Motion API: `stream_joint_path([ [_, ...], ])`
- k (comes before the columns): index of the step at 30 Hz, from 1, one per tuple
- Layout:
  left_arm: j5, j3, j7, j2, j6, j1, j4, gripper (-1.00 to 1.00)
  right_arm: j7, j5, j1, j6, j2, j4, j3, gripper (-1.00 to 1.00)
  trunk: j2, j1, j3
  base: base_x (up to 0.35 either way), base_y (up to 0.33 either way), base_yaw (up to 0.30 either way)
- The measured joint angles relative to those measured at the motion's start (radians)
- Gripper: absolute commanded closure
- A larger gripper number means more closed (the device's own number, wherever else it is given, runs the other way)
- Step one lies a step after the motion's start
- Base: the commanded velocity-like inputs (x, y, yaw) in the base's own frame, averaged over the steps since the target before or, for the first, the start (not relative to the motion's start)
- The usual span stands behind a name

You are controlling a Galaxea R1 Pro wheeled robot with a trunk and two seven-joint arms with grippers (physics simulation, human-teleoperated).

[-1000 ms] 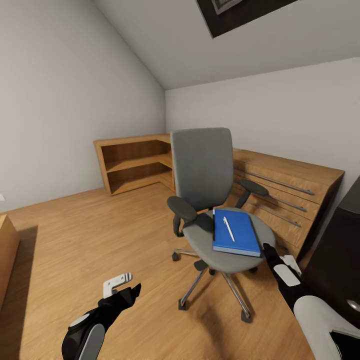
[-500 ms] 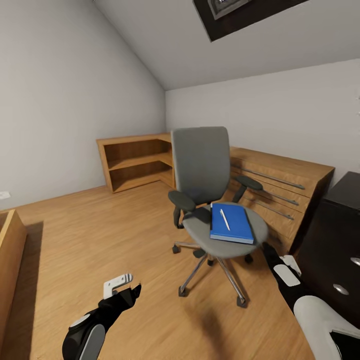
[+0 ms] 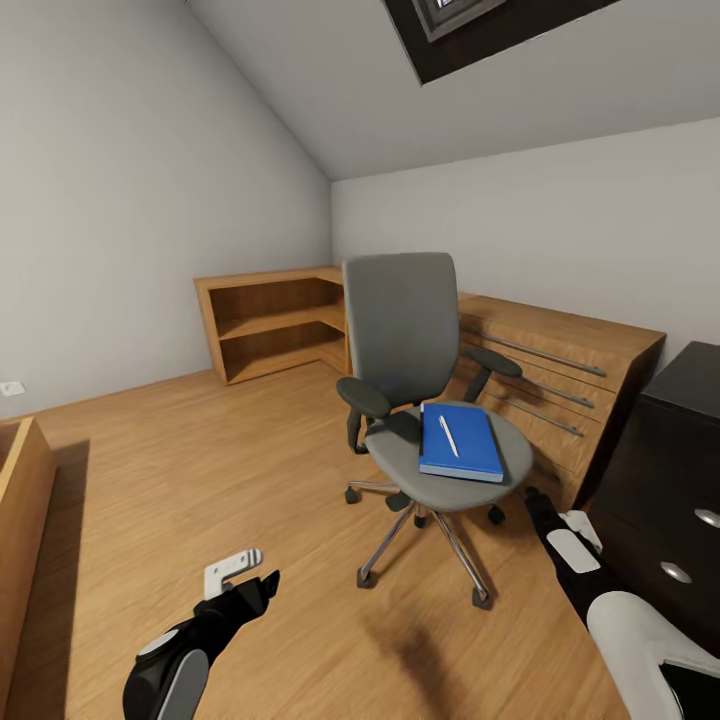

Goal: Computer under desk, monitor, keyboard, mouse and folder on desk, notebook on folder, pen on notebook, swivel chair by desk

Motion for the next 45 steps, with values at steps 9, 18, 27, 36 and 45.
stream_joint_path([
  [9, 0.0, 0.002, 0.0, 0.001, 0.0, 0.0, 0.001, -1.0, 0.004, 0.003, 0.001, -0.001, 0.002, 0.001, 0.001, -1.0, 0.0, 0.0, 0.0, 0.0, 0.0, 0.0],
  [18, 0.0, 0.002, 0.002, 0.002, 0.0, 0.0, 0.002, -1.0, 0.074, 0.008, 0.002, -0.002, 0.003, 0.004, 0.001, -1.0, 0.0, 0.001, 0.0, -0.139, 0.0, 0.0],
  [27, 0.001, 0.004, 0.001, 0.003, 0.0, 0.0, 0.002, -1.0, 0.081, 0.008, 0.002, -0.002, 0.003, 0.004, 0.002, -1.0, 0.0, 0.0, 0.0, -0.219, 0.0, 0.0],
  [36, 0.0, 0.003, 0.0, 0.004, -0.04, 0.0, 0.012, -1.0, 0.081, 0.068, 0.002, -0.026, 0.005, 0.059, 0.002, -1.0, 0.021, -0.011, 0.009, -0.011, 0.0, 0.0],
  [45, -0.001, 0.001, 0.002, 0.005, -0.054, 0.0, 0.084, -1.0, 0.082, 0.276, 0.007, -0.166, 0.056, 0.157, 0.0, -1.0, 0.084, -0.046, 0.037, 0.0, 0.0, 0.0],
])
